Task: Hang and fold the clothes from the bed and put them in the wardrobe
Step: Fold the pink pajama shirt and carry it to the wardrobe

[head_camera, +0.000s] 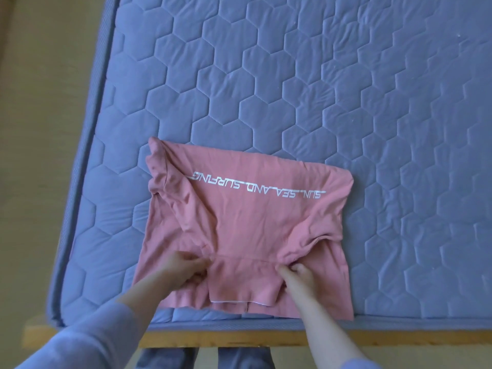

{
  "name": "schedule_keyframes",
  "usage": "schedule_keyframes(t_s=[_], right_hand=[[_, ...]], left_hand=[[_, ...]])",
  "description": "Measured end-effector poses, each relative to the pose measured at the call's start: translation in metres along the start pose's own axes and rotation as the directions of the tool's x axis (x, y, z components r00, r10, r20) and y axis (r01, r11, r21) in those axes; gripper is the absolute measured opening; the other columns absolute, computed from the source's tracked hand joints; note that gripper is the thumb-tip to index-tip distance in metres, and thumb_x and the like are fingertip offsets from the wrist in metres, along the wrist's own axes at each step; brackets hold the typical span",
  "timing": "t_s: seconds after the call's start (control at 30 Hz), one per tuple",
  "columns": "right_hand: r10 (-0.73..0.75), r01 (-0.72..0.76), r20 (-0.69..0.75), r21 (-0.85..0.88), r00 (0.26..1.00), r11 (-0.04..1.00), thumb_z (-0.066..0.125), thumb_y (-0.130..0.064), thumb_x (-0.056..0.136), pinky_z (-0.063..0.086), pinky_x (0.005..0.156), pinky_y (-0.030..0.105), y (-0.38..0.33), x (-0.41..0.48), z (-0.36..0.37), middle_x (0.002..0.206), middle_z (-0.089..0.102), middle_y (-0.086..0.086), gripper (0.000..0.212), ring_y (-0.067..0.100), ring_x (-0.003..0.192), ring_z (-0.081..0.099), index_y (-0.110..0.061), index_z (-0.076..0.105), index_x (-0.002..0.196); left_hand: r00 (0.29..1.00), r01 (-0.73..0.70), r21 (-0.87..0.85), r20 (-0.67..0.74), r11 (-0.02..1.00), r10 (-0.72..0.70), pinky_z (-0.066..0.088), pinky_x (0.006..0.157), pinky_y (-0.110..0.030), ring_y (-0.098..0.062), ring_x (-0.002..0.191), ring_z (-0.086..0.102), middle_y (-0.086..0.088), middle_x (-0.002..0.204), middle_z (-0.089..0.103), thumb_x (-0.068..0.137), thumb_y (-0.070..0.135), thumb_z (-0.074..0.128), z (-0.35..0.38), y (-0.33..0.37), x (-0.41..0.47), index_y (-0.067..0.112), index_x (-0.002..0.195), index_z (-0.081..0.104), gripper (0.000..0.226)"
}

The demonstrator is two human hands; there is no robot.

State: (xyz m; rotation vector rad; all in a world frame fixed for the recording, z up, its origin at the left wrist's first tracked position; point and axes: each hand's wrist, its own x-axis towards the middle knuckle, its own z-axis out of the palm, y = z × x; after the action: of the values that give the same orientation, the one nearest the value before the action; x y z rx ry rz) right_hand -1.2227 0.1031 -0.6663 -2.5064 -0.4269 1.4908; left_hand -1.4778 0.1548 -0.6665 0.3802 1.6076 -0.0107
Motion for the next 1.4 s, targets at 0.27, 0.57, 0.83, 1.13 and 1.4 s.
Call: schedule_keyframes(t_s=[0.27, 0.57, 0.83, 1.13, 1.4], right_hand=[[0.034, 0.07, -0.135, 0.696, 0.99, 0.715, 0.067, -0.039, 0.087, 0.052, 0.073, 0.035, -0.062, 0.043, -0.035, 0.087, 0.067, -0.001, 0.019, 0.012, 0.073, 0.065, -0.021, 0.067, 0.082], [0.208, 0.085, -0.274, 0.771, 0.939, 0.631, 0.067, -0.014, 0.089, 0.049, 0.08, 0.037, -0.061, 0.06, -0.055, 0.106, 0.057, 0.004, 0.028, 0.017, 0.083, 0.058, -0.016, 0.057, 0.116], [0.177, 0.051, -0.18, 0.827, 0.968, 0.56, 0.058, -0.015, 0.095, 0.047, 0.086, 0.041, -0.048, 0.057, -0.051, 0.121, 0.056, 0.006, 0.024, 0.022, 0.107, 0.057, -0.024, 0.048, 0.115], [0.289, 0.008, -0.232, 0.791, 0.929, 0.611, 0.053, -0.014, 0.096, 0.049, 0.092, 0.043, -0.052, 0.062, -0.048, 0.106, 0.055, 0.006, 0.037, 0.022, 0.086, 0.055, -0.014, 0.048, 0.132], [0.036, -0.097, -0.586, -0.073, 0.809, 0.993, 0.072, -0.022, 0.081, 0.042, 0.098, 0.046, -0.062, 0.051, -0.059, 0.135, 0.046, 0.03, 0.063, 0.044, 0.124, 0.047, 0.002, 0.043, 0.132]], left_hand=[[0.963, -0.269, -0.741, -0.19, 0.616, 0.193, 0.057, 0.074, -0.026, -0.009, 0.079, 0.067, 0.006, 0.087, 0.065, 0.087, 0.043, 0.066, -0.055, 0.063, 0.026, 0.024, 0.096, 0.062, 0.022], [0.93, -0.342, -0.669, -0.34, 0.66, 0.137, 0.054, 0.072, -0.029, -0.015, 0.078, 0.064, -0.006, 0.087, 0.064, 0.094, 0.012, 0.058, -0.065, 0.062, 0.027, 0.013, 0.084, 0.056, 0.011], [0.88, -0.429, -0.416, -0.394, 0.802, 0.266, 0.054, 0.069, -0.034, -0.017, 0.066, 0.061, -0.001, 0.075, 0.061, 0.085, 0.029, 0.073, -0.058, 0.086, 0.031, 0.016, 0.09, 0.059, 0.019], [0.77, -0.12, 0.016, -0.629, 0.993, 0.103, 0.052, 0.089, -0.049, -0.039, 0.098, 0.063, -0.023, 0.103, 0.064, 0.082, 0.044, 0.071, -0.079, 0.054, 0.04, -0.004, 0.102, 0.062, 0.053], [0.638, -0.153, 0.413, -0.652, 0.898, 0.409, 0.035, 0.103, -0.047, -0.042, 0.119, 0.044, -0.028, 0.126, 0.047, 0.085, 0.026, 0.068, -0.053, 0.075, 0.023, -0.004, 0.124, 0.045, 0.054]])
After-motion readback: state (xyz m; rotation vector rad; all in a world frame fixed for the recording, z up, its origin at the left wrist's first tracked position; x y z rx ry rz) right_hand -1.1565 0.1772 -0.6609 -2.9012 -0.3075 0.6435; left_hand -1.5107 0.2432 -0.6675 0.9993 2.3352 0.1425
